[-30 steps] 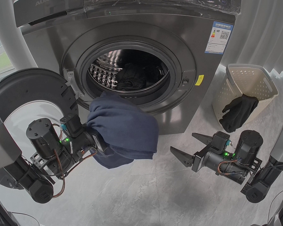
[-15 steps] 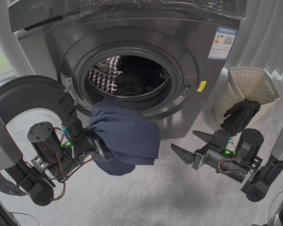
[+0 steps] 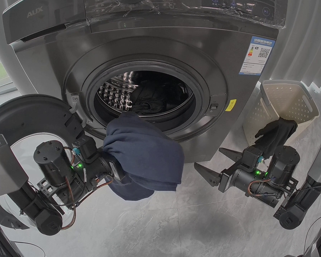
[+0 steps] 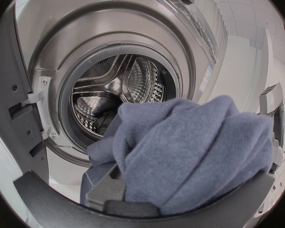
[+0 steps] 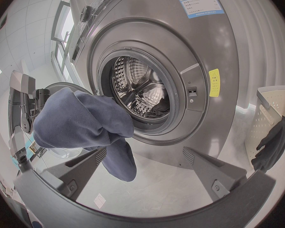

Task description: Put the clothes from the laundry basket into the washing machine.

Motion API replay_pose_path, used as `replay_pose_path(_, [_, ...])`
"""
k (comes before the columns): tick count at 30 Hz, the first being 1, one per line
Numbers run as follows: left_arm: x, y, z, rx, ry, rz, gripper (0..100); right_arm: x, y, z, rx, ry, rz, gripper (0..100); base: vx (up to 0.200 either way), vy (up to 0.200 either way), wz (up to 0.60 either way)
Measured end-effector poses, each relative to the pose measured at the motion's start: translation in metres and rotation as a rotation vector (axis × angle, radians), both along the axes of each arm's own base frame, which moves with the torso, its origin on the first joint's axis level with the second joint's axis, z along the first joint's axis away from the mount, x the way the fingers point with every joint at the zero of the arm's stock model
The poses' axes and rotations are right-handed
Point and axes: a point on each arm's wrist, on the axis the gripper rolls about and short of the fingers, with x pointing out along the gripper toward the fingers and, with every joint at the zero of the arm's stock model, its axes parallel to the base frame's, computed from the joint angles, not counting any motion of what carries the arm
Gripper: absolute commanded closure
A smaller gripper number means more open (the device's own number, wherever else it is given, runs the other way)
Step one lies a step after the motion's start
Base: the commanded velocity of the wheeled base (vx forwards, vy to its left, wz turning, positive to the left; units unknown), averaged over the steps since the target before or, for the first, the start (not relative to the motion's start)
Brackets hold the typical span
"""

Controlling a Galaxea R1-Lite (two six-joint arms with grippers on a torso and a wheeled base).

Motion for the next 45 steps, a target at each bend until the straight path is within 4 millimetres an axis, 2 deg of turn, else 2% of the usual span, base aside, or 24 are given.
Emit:
replay_pose_path(7, [0.000,0.000,-0.001,0.001,0.002,-0.001,100,0.000,0.000,0.000,0.000,0.000,0.001,0,0.000,0.171,0.00])
replay_pose_path(22, [0.000,-0.001,-0.001,0.006,0.000,-0.001,100,0.000,0.000,0.000,0.000,0.002,0.001,0,0.000,0.000,0.00])
replay_pose_path(31, [0.001,-0.003,-0.004,0.021,0.004,-0.005,100,-0.001,0.000,-0.001,-0.001,0.005,0.003,0,0.200,0.000,0.00])
replay_pose_path(34, [0.001,-0.004,-0.005,0.021,0.004,-0.005,100,-0.002,0.001,-0.002,-0.003,0.007,0.007,0,0.000,0.000,0.00])
replay_pose_path(45, [-0.001,-0.016,-0.004,0.016,-0.005,-0.049,100,-0.006,0.004,-0.004,-0.010,0.017,0.022,0,0.000,0.000,0.00])
